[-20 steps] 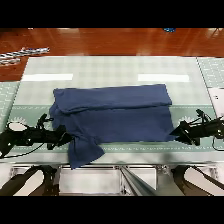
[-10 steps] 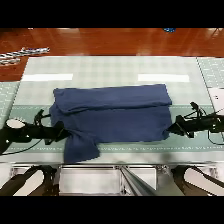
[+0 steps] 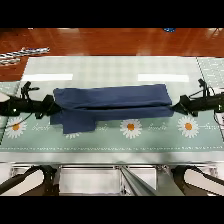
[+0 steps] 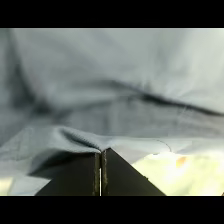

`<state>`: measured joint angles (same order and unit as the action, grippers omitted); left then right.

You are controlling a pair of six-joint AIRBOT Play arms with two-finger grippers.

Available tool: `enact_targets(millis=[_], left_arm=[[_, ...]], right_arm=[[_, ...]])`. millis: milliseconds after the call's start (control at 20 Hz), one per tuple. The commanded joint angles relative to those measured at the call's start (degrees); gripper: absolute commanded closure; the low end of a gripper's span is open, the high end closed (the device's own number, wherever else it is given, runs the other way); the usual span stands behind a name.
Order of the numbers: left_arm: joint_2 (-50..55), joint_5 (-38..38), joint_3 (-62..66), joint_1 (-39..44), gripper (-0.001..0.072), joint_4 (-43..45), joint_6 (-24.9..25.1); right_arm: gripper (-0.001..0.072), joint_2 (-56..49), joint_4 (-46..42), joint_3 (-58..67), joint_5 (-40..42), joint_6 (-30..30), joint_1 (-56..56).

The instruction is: Fold the shirts.

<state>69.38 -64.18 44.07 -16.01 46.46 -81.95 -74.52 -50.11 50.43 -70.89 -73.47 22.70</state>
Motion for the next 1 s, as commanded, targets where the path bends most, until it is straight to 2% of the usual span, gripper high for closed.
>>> enact_targets(millis=[0,250,450,650,700,750,800,950], left_arm=[[9.2,0.1,9.4,1.7,0.0690,0.0,-0.8],[20.8,0.1,24.0,3.4,0.0690,-0.3,-1.8],[29.3,-0.7,34.4,4.1,0.0690,-0.5,-1.9],[34.6,-1.3,37.2,5.8,0.0687,-0.7,-1.8],[35.4,-1.5,37.2,6.2,0.0620,-0.7,-1.8],[35.8,-2.6,37.2,6.3,0.0397,-0.6,-1.8],[35.9,-3.6,37.3,6.1,0.0205,-0.6,-1.9],[35.1,-12.2,41.6,1.7,0.0200,-0.3,-2.2]], right_arm=[[0.0687,-5.8,4.5,7.5,5.7,-1.7,-1.8],[0.0687,-15.7,10.5,16.7,5.3,-1.9,-1.9],[0.0687,-21.1,11.0,20.8,5.9,-1.9,-1.9],[0.0684,-24.3,13.7,21.9,9.7,-1.4,-1.9],[0.0558,-24.8,14.2,21.9,10.7,-0.8,-1.9],[0.0339,-24.9,14.0,21.9,11.3,-0.7,-1.9],[0.0302,-24.7,14.0,22.0,11.4,0.5,-1.8],[0.0302,-22.5,13.2,25.3,7.9,0.7,0.8]])
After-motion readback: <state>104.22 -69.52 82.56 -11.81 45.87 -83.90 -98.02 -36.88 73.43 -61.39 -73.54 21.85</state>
